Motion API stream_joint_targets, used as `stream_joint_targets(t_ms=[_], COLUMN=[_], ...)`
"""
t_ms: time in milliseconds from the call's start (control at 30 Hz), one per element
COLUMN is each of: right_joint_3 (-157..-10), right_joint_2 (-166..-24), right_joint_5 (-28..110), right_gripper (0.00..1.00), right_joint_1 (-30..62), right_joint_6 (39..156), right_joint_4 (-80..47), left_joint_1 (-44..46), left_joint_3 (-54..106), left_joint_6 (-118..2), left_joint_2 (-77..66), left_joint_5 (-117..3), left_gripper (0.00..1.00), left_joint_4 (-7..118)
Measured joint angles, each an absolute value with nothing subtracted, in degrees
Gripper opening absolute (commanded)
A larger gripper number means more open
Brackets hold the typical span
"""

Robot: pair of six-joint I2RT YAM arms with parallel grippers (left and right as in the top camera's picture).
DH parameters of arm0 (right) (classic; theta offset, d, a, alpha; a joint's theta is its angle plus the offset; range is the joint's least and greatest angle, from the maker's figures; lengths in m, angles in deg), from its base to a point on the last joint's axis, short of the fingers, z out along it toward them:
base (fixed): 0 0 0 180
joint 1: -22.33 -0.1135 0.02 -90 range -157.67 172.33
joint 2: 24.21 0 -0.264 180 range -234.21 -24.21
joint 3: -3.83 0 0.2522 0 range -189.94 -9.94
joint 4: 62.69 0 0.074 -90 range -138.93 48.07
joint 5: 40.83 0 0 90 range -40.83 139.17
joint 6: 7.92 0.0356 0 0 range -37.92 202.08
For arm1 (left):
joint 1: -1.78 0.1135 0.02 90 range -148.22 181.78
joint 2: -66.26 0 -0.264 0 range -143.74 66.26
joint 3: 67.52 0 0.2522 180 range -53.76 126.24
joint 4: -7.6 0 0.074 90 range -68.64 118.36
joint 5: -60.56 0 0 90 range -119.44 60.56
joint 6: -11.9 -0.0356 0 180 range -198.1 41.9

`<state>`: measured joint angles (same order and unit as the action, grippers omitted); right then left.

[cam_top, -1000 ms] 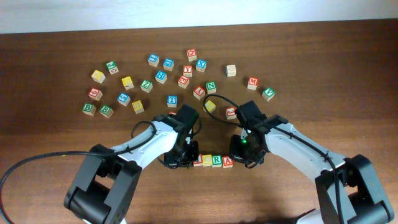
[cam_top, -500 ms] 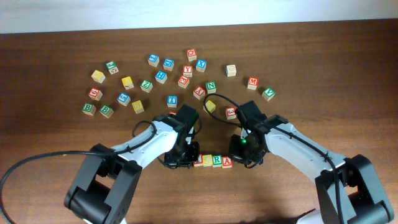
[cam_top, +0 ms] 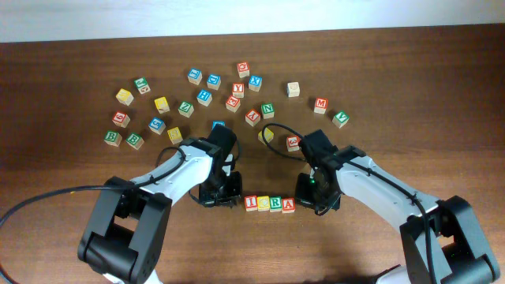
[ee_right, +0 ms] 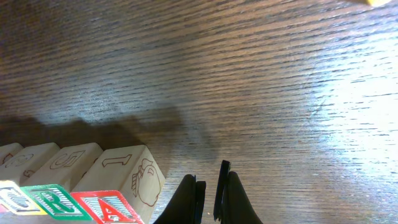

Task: Spell out ICRA
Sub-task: 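Push the row ends inward with both grippers to close gaps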

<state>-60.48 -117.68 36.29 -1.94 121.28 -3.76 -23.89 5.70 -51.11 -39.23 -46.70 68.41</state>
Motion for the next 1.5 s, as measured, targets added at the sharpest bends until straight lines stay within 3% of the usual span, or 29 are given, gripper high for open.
stream_joint_targets(t_ms=[233,833,1133,1500], right_joint_3=[-60.3,-60.3,-60.3,-60.3], right_joint_2=[-117.7,-117.7,-117.7,-117.7], right_joint_5=[37.3,38.8,33.4,32.6], right_gripper=[0.05,0.05,0.09,0.09], right_joint_1=[-7.8,-8.0,5.5,6.1], right_joint_6=[121.3,121.3,114.2,112.9], right_joint_4=[-7.2,-9.8,-7.7,-7.6], left_joint_1=[-27.0,-28.1,-24.0,-24.4], left_joint_3=[5.8,5.8,5.8,9.4], left_joint_6=[-51.1,-51.1,-52.0,-46.9], left_joint_2=[-39.2,-39.4,-38.6,-36.7], left_joint_5=[-46.6,-46.8,-45.5,-45.1], left_gripper=[0.00,0.00,0.00,0.00], left_joint_4=[68.0,69.9,72.6,64.4])
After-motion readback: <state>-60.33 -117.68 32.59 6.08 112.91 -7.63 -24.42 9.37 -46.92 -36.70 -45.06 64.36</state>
